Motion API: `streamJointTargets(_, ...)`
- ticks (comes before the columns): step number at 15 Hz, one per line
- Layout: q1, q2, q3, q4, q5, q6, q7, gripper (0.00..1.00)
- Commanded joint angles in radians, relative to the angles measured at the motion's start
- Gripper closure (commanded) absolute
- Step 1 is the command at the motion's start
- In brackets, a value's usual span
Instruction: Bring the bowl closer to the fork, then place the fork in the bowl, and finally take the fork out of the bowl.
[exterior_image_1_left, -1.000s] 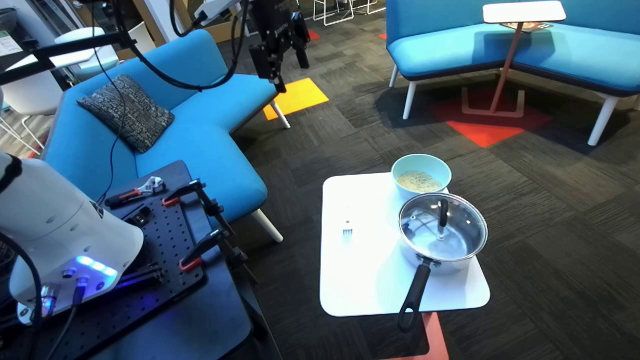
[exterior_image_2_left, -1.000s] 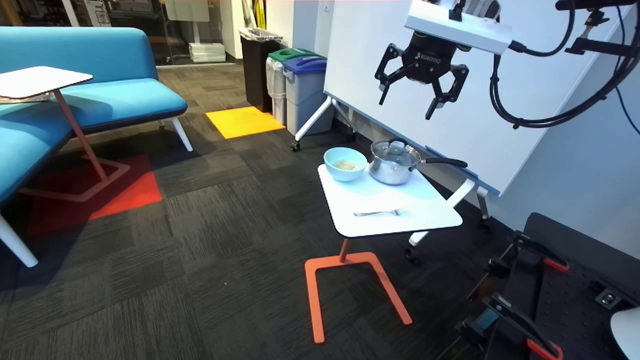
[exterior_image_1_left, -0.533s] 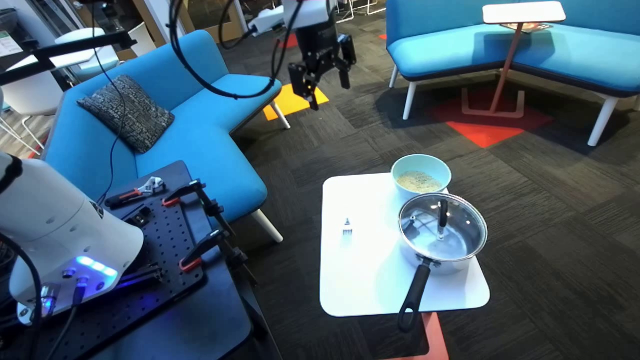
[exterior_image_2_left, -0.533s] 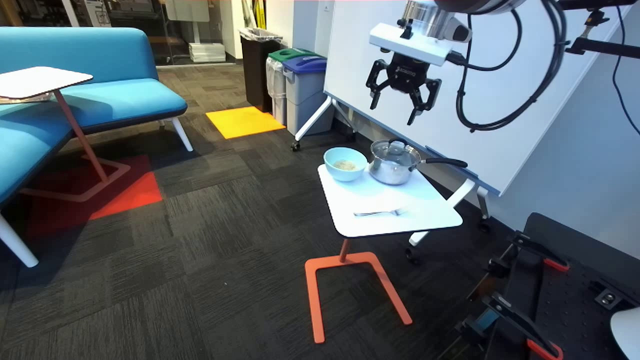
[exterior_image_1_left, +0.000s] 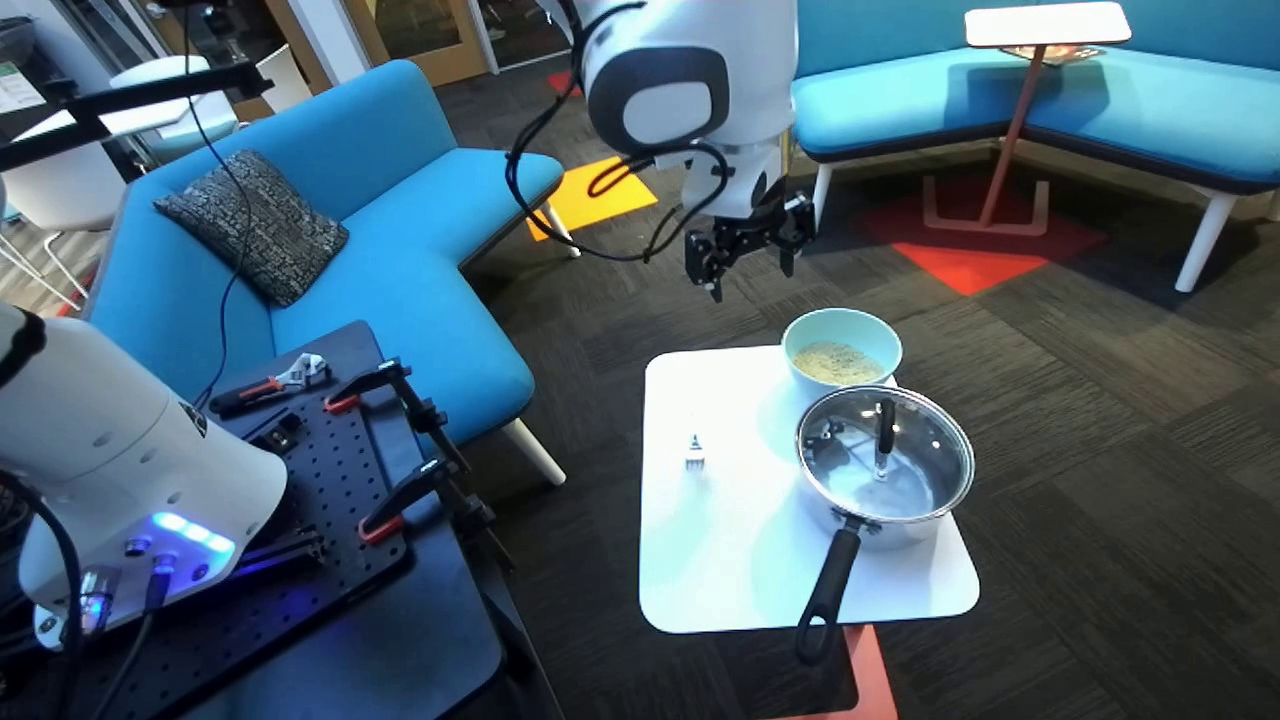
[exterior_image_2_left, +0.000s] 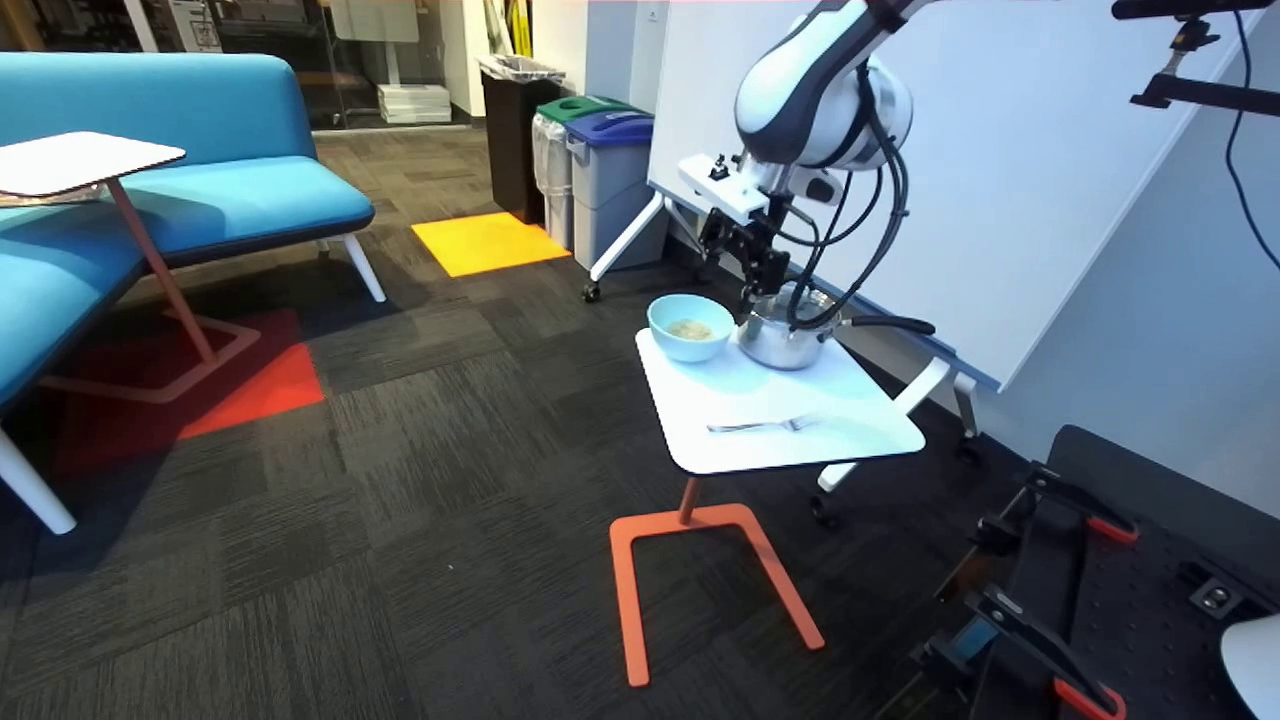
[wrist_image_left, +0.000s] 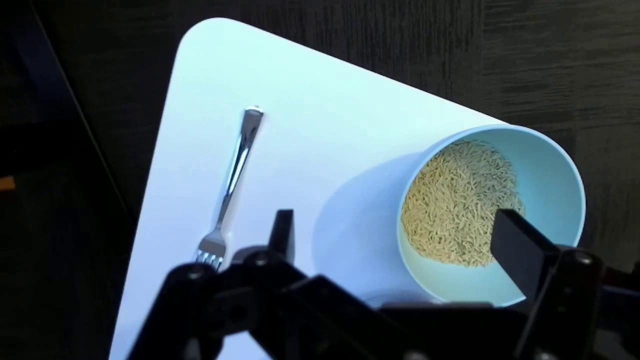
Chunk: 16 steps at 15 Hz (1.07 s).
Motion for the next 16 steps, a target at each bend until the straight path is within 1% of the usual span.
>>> streamJointTargets(1, -0.012, 0.118, 0.011, 0.076, 0.138, 0.108, 0.057, 0.0)
streamJointTargets(4, 0.0, 0.193, -0.007, 0.104, 0.213, 0.212, 0.126, 0.0)
streamJointTargets(5, 0.016, 0.207, -0.023, 0.111, 0.217, 0.221, 0.165, 0.0)
streamJointTargets(6, -0.002, 0.178, -0.006, 0.077, 0.187, 0.196, 0.102, 0.0)
streamJointTargets(11, -0.004, 0.2, -0.003, 0.088, 0.184, 0.195, 0.106, 0.0)
streamJointTargets(13, 0.006, 0.219, -0.014, 0.097, 0.18, 0.192, 0.121, 0.0)
streamJointTargets(16, -0.002, 0.25, -0.007, 0.115, 0.186, 0.198, 0.119, 0.0)
